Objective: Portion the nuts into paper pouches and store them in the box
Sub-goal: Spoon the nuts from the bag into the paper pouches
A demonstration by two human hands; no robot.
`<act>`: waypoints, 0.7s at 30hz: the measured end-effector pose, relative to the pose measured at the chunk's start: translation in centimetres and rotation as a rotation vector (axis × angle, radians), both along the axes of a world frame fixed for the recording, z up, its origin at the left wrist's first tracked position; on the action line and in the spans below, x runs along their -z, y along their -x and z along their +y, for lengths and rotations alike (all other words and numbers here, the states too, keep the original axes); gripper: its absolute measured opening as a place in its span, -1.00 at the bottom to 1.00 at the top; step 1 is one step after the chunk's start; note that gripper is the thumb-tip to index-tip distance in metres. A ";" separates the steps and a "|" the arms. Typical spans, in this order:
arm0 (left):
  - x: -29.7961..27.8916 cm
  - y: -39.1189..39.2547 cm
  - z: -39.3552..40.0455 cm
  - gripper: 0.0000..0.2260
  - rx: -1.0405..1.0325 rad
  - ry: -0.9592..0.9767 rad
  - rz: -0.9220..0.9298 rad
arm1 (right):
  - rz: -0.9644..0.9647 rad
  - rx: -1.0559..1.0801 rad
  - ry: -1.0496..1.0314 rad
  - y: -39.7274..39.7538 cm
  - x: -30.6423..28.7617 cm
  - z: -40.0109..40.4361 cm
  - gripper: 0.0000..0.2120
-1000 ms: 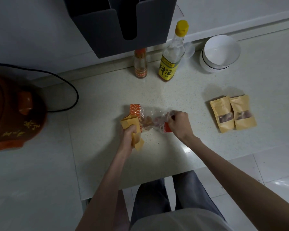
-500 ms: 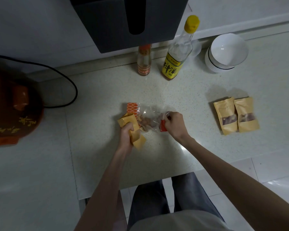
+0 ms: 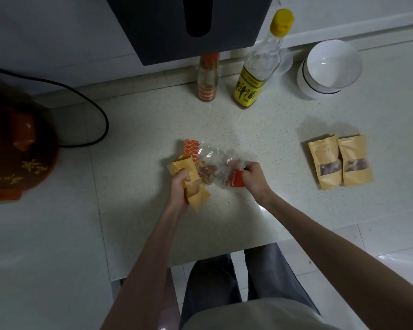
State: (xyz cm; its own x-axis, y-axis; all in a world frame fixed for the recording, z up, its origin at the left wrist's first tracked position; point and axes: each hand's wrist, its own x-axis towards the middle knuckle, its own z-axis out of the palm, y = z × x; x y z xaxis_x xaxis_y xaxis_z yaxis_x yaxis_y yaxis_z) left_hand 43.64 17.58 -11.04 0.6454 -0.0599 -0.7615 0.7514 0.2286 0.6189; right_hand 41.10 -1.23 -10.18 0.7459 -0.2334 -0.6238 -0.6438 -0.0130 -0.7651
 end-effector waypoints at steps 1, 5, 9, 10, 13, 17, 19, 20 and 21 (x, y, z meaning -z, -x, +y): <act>0.0 0.0 0.1 -0.85 -0.001 0.000 0.006 | 0.009 0.018 -0.034 0.0 0.1 0.1 -0.81; -0.1 0.0 0.1 -0.87 0.003 0.022 0.021 | 0.058 0.129 -0.149 -0.3 0.0 0.2 -0.79; -0.2 -0.1 0.0 -0.84 -0.008 0.044 0.008 | 0.031 0.116 -0.148 -0.2 0.2 0.5 -0.79; -0.2 -0.1 0.0 -0.83 0.007 0.050 -0.010 | 0.037 0.121 -0.176 -0.1 0.3 0.6 -0.78; -0.4 -0.1 0.2 -0.77 0.031 0.082 -0.047 | 0.039 0.137 -0.260 0.0 0.4 0.6 -0.76; -0.5 -0.2 0.2 -0.85 0.013 0.047 -0.001 | -0.005 0.156 -0.324 0.1 0.4 0.5 -0.82; -0.5 -0.2 0.2 -0.85 -0.009 0.045 0.022 | -0.021 0.159 -0.339 0.0 0.4 0.4 -0.83; -0.5 -0.2 0.2 -0.84 -0.017 0.050 0.026 | -0.028 0.161 -0.358 0.0 0.3 0.4 -0.83; -0.5 -0.2 0.3 -0.84 -0.021 0.049 0.031 | -0.036 0.161 -0.375 0.0 0.3 0.4 -0.80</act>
